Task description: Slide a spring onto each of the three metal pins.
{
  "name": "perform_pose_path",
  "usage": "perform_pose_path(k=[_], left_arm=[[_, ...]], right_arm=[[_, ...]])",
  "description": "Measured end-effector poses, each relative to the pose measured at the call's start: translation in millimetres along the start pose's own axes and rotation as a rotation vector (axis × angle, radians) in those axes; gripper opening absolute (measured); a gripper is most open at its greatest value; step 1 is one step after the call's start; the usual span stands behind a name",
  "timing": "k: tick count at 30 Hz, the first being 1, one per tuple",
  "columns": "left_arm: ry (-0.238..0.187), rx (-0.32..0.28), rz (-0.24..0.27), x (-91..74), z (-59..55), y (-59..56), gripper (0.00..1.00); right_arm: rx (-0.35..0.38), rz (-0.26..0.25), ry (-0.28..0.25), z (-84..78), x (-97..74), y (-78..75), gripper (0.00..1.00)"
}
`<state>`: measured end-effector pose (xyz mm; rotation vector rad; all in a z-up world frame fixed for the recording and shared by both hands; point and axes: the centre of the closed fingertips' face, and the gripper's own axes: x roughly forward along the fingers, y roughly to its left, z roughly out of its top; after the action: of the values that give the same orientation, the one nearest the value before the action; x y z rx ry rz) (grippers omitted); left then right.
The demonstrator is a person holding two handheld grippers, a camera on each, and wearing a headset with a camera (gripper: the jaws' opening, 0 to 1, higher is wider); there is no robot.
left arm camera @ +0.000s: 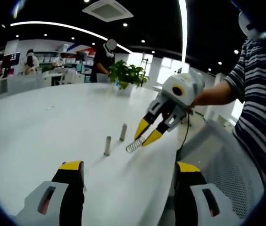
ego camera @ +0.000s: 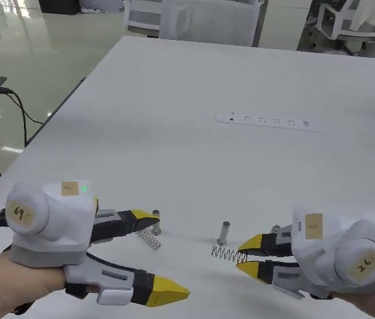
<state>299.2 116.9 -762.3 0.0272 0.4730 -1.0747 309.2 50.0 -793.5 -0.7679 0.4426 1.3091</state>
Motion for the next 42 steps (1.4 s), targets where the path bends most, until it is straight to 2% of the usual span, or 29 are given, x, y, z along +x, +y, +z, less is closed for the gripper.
perform_pose_path(k=[9,17,23,35,38,39,42], left_arm=[[0.026,0.038,-0.064,19.1,-1.2,-9.6,0.64],[0.021,0.067,-0.095,30.0,4.3,-12.8,0.48],[0.009,0.075,-0.123,40.7,9.3,-17.8,0.33],[-0.002,0.094,-0.170,46.5,12.9,-26.5,0.11],[0.005,0.104,-0.177,47.7,11.3,-28.4,0.08],[0.001,0.121,-0.173,47.7,12.1,-28.0,0.06],[-0.009,0.119,-0.177,47.9,14.3,-29.1,0.05]], right_arm=[[-0.046,0.025,-0.030,2.6,-7.1,3.6,0.07],[-0.060,0.041,-0.057,10.0,-9.6,5.7,0.07],[-0.085,0.057,-0.083,17.2,-12.1,9.2,0.07],[-0.098,0.075,-0.101,23.3,-15.0,12.7,0.07],[-0.077,0.076,-0.120,25.8,-16.5,12.6,0.07],[-0.079,0.077,-0.116,25.1,-16.4,12.9,0.07],[-0.088,0.073,-0.112,24.4,-16.8,13.0,0.07]])
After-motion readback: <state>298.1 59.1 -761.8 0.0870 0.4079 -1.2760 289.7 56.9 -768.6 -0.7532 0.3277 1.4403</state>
